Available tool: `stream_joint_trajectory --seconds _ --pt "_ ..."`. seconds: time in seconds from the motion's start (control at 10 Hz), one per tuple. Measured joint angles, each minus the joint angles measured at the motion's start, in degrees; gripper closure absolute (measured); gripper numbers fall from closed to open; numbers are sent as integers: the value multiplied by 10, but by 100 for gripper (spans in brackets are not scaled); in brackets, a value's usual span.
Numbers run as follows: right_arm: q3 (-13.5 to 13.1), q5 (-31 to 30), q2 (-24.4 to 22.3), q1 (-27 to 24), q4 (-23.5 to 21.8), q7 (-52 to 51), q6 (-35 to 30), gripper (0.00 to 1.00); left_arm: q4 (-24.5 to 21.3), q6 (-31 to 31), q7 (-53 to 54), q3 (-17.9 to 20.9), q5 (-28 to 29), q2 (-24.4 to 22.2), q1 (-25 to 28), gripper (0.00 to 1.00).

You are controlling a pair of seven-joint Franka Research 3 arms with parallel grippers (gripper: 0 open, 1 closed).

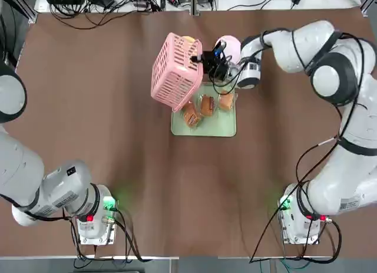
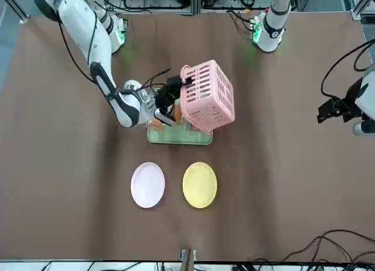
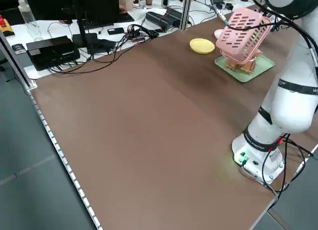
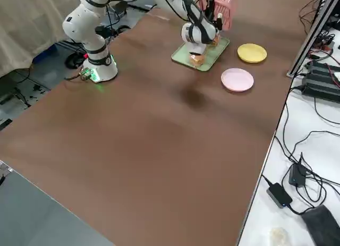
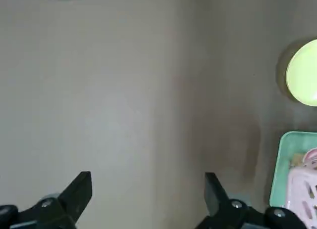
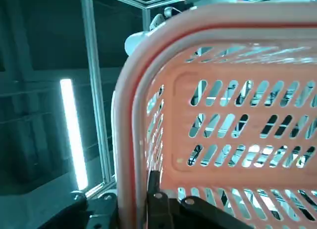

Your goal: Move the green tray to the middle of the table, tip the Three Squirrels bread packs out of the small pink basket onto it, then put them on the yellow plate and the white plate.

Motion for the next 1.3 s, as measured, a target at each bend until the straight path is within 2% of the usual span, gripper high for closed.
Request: stream_joint_trajectory --seconds 0.3,0.6,0.7,0.9,1.1,1.3 --pt "0 1 -105 -22 -21 112 76 93 -53 36 0 -6 0 -4 0 0" --pt "-6 -7 -195 -44 -52 209 168 93 -161 123 0 -15 0 -26 0 0" --pt "-9 -31 -221 -52 -60 240 203 93 -196 153 0 -19 0 -30 0 0" --pt "-30 -117 -264 -61 -70 280 257 93 -286 256 -2 -43 -26 -39 2 0" --pt "-71 -226 -288 -65 -78 286 272 93 -381 369 -21 -79 -34 -49 -1 0" --pt "-124 -351 -305 -68 -82 287 274 93 -422 424 -47 -103 -45 -50 1 0"
